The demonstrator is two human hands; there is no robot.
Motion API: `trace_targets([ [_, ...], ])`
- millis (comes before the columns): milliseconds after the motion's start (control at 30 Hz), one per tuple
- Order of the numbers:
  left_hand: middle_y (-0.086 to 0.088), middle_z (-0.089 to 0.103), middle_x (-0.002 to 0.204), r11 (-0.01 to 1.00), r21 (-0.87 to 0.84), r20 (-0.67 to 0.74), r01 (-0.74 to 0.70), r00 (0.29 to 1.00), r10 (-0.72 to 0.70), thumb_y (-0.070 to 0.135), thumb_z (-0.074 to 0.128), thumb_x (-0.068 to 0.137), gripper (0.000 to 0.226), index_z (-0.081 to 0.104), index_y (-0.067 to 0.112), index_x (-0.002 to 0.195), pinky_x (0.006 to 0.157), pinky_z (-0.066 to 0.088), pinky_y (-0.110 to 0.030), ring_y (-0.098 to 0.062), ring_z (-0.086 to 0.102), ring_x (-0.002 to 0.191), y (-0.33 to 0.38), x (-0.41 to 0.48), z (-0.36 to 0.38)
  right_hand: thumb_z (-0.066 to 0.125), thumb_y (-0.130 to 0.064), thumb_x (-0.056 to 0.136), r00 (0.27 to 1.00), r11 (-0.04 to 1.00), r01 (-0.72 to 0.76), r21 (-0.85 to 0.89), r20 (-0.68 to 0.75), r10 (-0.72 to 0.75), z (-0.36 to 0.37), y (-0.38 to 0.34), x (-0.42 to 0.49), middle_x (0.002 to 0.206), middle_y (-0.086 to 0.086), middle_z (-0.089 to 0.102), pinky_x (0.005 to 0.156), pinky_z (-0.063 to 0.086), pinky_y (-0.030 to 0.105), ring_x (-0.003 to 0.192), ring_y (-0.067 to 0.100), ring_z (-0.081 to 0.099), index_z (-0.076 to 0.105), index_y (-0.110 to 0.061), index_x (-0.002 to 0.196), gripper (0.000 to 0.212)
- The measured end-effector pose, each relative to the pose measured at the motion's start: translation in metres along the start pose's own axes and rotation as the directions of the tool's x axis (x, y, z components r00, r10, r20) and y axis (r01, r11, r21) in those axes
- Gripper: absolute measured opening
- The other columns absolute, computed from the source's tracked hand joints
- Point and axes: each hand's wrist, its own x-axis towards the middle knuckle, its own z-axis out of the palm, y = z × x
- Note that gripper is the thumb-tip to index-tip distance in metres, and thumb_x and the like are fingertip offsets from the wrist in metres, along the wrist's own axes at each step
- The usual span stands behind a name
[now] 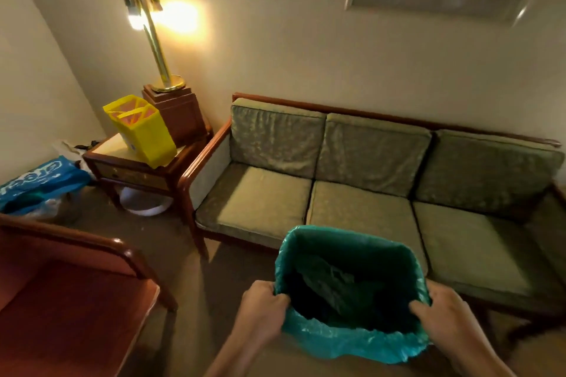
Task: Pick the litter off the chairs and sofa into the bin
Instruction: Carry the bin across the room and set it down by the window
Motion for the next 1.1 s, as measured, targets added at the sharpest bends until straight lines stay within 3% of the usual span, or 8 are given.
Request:
trace_targets([
  [233,-0.003,0.075,0.072,0.973,0.155,0.167,-0.17,0.975,0.143,0.019,0.062,0.084,0.021,0.076,0.01,0.071,0.056,0.053,-0.028,-0.016,0.072,0.069,0.061,-0.004,0.094,0.058,-0.005,0.089,0.985,0.972,-0.088,0.216,-0.125,0.117,-0.076,0.083,-0.023,0.086,-0.005,0.073,0.049,0.047,0.014,0.076,0.006,0.068,0.067,-0.028,0.091,0.025],
  [433,-0.005,0.075,0.078,0.891,0.325,0.331,-0.317,0.921,0.207,0.032,0.062,0.067,0.027,0.074,0.01,0.076,0.075,0.058,-0.042,-0.02,0.071,0.075,0.11,-0.02,0.206,0.055,0.002,0.086,0.922,0.931,-0.148,0.333,-0.294,0.252,-0.14,0.175,-0.066,0.074,-0.005,0.071,0.044,0.044,0.01,0.064,0.001,0.066,0.064,-0.021,0.078,0.026],
  [567,-0.002,0.07,0.073,0.796,0.412,0.38,-0.444,0.878,0.293,0.025,0.063,0.084,0.018,0.069,0.012,0.072,0.065,0.052,-0.031,-0.015,0.067,0.07,0.137,-0.065,0.274,0.051,0.005,0.081,0.863,0.898,-0.203,0.391,-0.361,0.352,-0.168,0.231,-0.088,0.068,0.002,0.07,0.048,0.049,0.021,0.063,0.012,0.066,0.063,-0.016,0.072,0.026],
  [667,0.0,0.069,0.104,0.649,0.507,0.345,-0.567,0.823,0.45,0.042,0.055,0.093,0.041,0.061,0.016,0.124,0.085,0.048,-0.028,-0.013,0.064,0.094,0.145,-0.1,0.336,0.053,0.005,0.078,0.802,0.869,-0.211,0.448,-0.429,0.416,-0.194,0.278,-0.106,0.062,0.003,0.069,0.045,0.047,0.019,0.057,0.011,0.064,0.061,-0.017,0.067,0.026],
  [767,-0.001,0.047,0.149,0.264,0.601,0.353,-0.754,0.547,0.759,0.066,0.043,0.086,0.087,0.026,0.014,0.154,0.106,0.04,-0.037,-0.019,0.048,0.132,0.135,-0.124,0.391,0.057,0.002,0.078,0.757,0.831,-0.225,0.51,-0.445,0.478,-0.215,0.327,-0.122,0.067,-0.001,0.071,0.05,0.051,0.018,0.06,0.007,0.066,0.066,-0.023,0.073,0.027],
  [833,0.005,0.054,0.142,-0.033,0.435,0.504,-0.9,0.213,0.837,0.066,0.047,0.082,0.084,0.044,0.012,0.146,0.105,0.041,-0.044,-0.015,0.05,0.129,0.132,-0.133,0.425,0.056,0.001,0.077,0.723,0.801,-0.24,0.548,-0.45,0.524,-0.228,0.357,-0.133,0.071,-0.002,0.072,0.057,0.058,0.027,0.066,0.008,0.068,0.068,-0.026,0.08,0.03],
  [900,0.018,0.064,0.125,-0.243,0.273,0.654,-0.931,-0.005,0.756,0.068,0.045,0.086,0.076,0.052,0.016,0.14,0.104,0.036,-0.039,-0.001,0.055,0.119,0.127,-0.139,0.462,0.053,0.003,0.076,0.678,0.777,-0.228,0.586,-0.477,0.559,-0.24,0.387,-0.148,0.068,-0.004,0.071,0.054,0.054,0.02,0.062,0.004,0.066,0.067,-0.026,0.08,0.033],
  [1100,0.024,0.069,0.08,-0.532,0.081,0.878,-0.843,-0.192,0.438,0.057,0.077,0.05,0.063,0.075,0.032,0.108,0.101,0.032,-0.038,0.001,0.065,0.081,0.121,-0.168,0.556,0.051,0.004,0.073,0.482,0.73,-0.253,0.635,-0.572,0.664,-0.266,0.464,-0.194,0.065,-0.011,0.065,0.047,0.044,0.016,0.061,0.005,0.062,0.058,-0.025,0.074,0.03],
])
